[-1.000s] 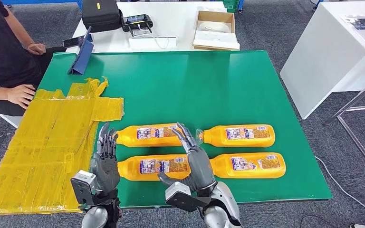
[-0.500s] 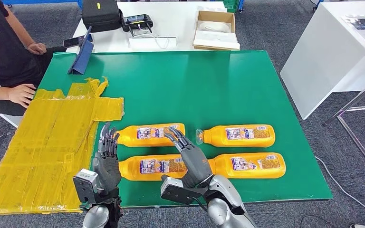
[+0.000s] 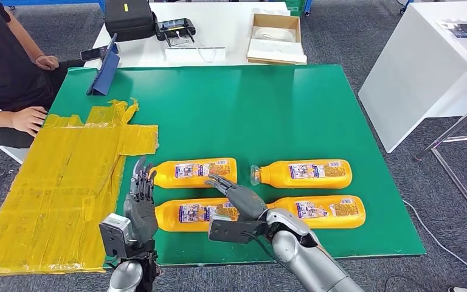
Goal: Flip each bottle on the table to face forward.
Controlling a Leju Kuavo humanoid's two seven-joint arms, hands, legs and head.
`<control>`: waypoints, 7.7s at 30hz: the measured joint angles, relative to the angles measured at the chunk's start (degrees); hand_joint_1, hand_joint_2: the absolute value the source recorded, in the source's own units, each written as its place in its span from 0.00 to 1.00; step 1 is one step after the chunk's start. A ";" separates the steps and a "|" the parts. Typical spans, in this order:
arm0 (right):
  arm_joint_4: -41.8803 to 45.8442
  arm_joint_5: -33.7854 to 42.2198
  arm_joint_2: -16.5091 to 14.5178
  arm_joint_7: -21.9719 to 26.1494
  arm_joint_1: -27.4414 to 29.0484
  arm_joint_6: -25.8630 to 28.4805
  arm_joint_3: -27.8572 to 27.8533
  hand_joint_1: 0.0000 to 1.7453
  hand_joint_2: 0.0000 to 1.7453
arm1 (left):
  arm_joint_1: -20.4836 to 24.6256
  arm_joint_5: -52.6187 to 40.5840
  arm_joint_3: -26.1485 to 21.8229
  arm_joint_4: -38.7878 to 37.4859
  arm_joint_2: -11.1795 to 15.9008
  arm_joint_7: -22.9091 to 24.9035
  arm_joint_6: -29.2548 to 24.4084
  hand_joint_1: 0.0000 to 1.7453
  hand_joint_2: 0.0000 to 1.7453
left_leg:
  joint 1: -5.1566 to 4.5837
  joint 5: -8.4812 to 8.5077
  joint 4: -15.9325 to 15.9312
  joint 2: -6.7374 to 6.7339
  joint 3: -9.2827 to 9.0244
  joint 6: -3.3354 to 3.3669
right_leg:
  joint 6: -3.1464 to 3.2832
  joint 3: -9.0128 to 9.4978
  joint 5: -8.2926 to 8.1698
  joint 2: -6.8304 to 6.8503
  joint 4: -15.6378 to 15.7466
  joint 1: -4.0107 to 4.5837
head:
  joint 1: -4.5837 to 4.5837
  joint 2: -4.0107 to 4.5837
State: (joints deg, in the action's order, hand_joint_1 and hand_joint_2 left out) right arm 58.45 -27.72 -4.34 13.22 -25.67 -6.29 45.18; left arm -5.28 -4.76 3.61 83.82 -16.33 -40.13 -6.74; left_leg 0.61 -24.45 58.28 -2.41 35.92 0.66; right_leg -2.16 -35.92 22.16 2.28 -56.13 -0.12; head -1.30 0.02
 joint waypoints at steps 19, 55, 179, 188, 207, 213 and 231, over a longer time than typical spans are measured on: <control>-7.69 6.56 -2.03 -5.00 -12.11 -6.51 14.99 0.00 1.00 | 0.27 0.72 -0.46 -0.37 0.00 0.00 1.49 0.00 0.00 | 0.01 0.03 0.00 0.01 0.00 0.00 | 0.00 0.00 0.00 0.01 -0.02 0.01 | -0.01 0.00; -21.05 -17.91 -8.25 -17.45 -13.84 -3.56 33.87 1.00 1.00 | -1.98 -0.97 -5.07 2.02 -1.57 0.60 3.92 0.00 0.00 | 0.02 -0.18 -0.02 -0.15 -0.85 -0.16 | 0.14 0.65 0.13 -0.12 0.03 -0.03 | -0.01 0.00; 7.05 1.68 -6.16 3.55 10.59 9.80 2.50 0.00 1.00 | -7.10 7.04 -3.94 14.82 -2.80 0.00 30.98 1.00 1.00 | 0.02 -0.41 -0.02 0.00 -0.67 0.00 | 0.04 0.66 0.37 -0.01 0.03 -0.03 | 0.01 0.00; 12.56 -0.98 -4.76 4.08 13.61 11.98 0.73 0.00 1.00 | -8.87 3.91 -4.29 23.47 -2.71 0.00 26.58 1.00 1.00 | 0.03 -0.42 -0.02 0.00 -0.66 -0.01 | 0.05 0.63 0.39 -0.01 0.04 -0.02 | 0.02 0.00; 26.87 0.21 -1.30 4.59 15.79 14.65 -5.90 0.00 0.75 | 2.11 -84.16 14.01 13.67 12.65 31.81 -33.09 1.00 1.00 | -0.10 -0.33 -0.02 0.02 -0.68 0.05 | 0.02 0.64 0.30 0.00 0.03 -0.11 | 0.02 0.00; 27.59 0.89 0.48 5.24 15.53 14.14 -7.56 0.00 1.00 | 9.37 -84.14 14.65 -0.09 16.83 37.54 -32.73 1.00 1.00 | -0.05 -0.29 -0.02 -0.10 -0.70 0.01 | 0.02 0.64 0.28 -0.04 -0.03 -0.09 | 0.01 0.00; 29.39 -0.17 2.44 6.38 16.53 14.28 -7.67 0.00 1.00 | 17.47 -84.09 4.79 -22.35 21.43 35.03 -27.84 1.00 1.00 | -0.01 -0.34 -0.01 -0.07 -0.59 -0.04 | 0.03 0.51 0.33 -0.09 -0.04 -0.07 | 0.01 0.00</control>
State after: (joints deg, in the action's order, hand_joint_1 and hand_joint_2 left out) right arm 87.84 -27.89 -1.90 19.60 -9.14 7.99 37.51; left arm 12.19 -88.85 8.39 61.47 5.10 -5.10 -34.58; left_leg 0.60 -24.79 58.27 -2.49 35.33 0.62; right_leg -2.13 -35.41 22.48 2.19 -56.16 -0.19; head -1.29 0.02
